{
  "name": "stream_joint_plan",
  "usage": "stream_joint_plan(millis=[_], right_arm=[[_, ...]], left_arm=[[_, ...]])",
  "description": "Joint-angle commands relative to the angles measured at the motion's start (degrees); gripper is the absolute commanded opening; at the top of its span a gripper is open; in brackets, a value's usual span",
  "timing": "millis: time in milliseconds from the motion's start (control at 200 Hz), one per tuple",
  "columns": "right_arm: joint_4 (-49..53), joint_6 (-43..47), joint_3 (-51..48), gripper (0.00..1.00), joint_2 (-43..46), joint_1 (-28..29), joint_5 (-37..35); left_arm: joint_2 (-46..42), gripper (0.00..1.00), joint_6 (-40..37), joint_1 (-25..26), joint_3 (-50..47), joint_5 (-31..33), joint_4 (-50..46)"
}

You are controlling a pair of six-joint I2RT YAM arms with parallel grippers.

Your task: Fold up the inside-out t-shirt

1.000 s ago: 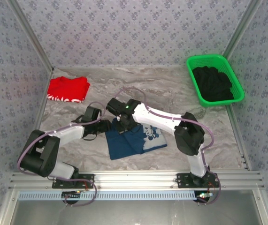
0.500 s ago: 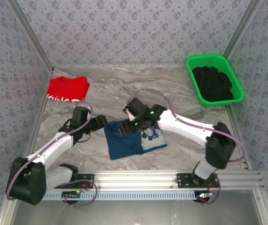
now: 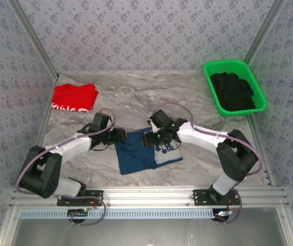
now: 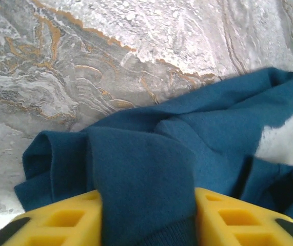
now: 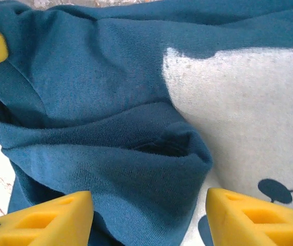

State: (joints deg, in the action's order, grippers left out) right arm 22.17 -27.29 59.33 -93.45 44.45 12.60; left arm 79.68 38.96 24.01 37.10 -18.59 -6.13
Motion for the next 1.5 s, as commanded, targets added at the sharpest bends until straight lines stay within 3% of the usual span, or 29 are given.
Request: stream_joint_plan(millis=[0,250,505,720,904,1014,1114,1329,1494], right_arm=[[-5.1,-0.1,-1.3,0.45,-1.5,0.0,3.5],[-5.3,4.9,-1.1,0.09,2.3,3.4,3.5],[-7.5,10.0,-1.7,0.02,4.8,11.8,3.5],[-11.7,10.0,0.6,0.04,1.6,15.6,3.5],[-17.1,8.9,6.2,0.16,-8.6,20.0,6.8],[-14.1,10.7,11.3,0.29,-12.8,22.2,8.0],[-9.4,13.8,11.4,0.38,-10.5,22.5,8.2],[-12.3,13.7,1.6,0.48,3.4,16.8,10.5],[-11.7,7.9,-4.5,0.52,8.8,4.3,5.1]], left_arm=[[0.8,0.32,-1.6,-0.2,2.0,0.6,0.4],[1.5,0.08,-3.2,-3.2,2.9,0.4,0.1],[2.8,0.02,-5.3,-4.8,6.6,-2.0,-0.6],[5.9,0.05,-6.9,-5.8,9.4,-1.1,-1.8],[9.1,0.11,-9.1,-7.8,11.1,2.4,-3.1],[10.1,0.19,-10.4,-8.9,11.6,3.4,-4.2],[9.3,0.36,-11.5,-9.8,11.8,4.4,-5.2],[2.8,0.56,-11.6,-11.0,10.5,11.0,-8.4],[-7.8,0.64,-7.9,-7.7,3.6,6.9,-9.2]])
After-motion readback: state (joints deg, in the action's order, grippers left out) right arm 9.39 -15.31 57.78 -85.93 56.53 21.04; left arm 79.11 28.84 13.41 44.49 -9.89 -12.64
